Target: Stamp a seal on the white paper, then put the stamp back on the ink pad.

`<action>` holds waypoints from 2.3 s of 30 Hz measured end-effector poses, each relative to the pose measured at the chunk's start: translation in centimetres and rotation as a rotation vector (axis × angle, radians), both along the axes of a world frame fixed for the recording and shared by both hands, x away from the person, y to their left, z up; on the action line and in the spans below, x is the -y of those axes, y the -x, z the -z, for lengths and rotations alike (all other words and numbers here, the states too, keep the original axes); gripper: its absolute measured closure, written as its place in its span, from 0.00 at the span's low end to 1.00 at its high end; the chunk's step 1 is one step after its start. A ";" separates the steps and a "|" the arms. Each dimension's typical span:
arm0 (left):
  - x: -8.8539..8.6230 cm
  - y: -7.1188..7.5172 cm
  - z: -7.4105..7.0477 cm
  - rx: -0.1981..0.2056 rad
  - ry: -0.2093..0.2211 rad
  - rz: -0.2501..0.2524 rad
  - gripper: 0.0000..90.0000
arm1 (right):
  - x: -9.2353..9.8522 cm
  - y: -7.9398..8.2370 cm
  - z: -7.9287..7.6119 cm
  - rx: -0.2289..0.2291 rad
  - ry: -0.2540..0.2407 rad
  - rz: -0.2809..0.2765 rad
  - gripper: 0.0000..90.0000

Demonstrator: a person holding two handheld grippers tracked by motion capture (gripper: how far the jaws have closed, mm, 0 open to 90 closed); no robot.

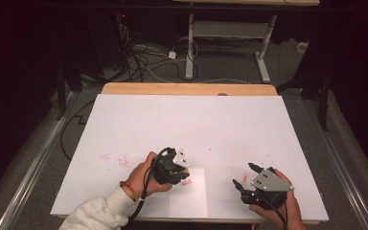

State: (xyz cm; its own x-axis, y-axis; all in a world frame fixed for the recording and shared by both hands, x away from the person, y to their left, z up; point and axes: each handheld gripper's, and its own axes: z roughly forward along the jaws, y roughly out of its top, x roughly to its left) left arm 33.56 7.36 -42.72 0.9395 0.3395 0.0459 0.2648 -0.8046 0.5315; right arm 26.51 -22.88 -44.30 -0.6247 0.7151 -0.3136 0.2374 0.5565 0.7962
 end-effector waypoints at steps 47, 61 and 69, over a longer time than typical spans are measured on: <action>-6.9 -0.2 -2.0 0.035 0.033 -0.123 0.82 | -0.9 -1.1 0.0 -0.004 -0.008 -0.034 0.33; -8.5 -0.9 -0.4 -0.005 -0.009 -0.168 0.82 | -0.7 -0.7 0.1 -0.005 0.005 -0.034 0.33; -8.9 -1.3 0.7 -0.022 -0.052 -0.174 0.81 | -0.7 -0.7 0.2 -0.009 0.010 -0.036 0.33</action>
State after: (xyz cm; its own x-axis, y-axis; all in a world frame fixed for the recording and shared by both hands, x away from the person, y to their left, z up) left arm 34.82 16.25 -43.43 0.8679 0.4943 0.0483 0.4130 -0.7723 0.4827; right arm 27.25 -22.23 -44.51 -0.6527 0.6893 -0.3146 0.2247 0.5726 0.7884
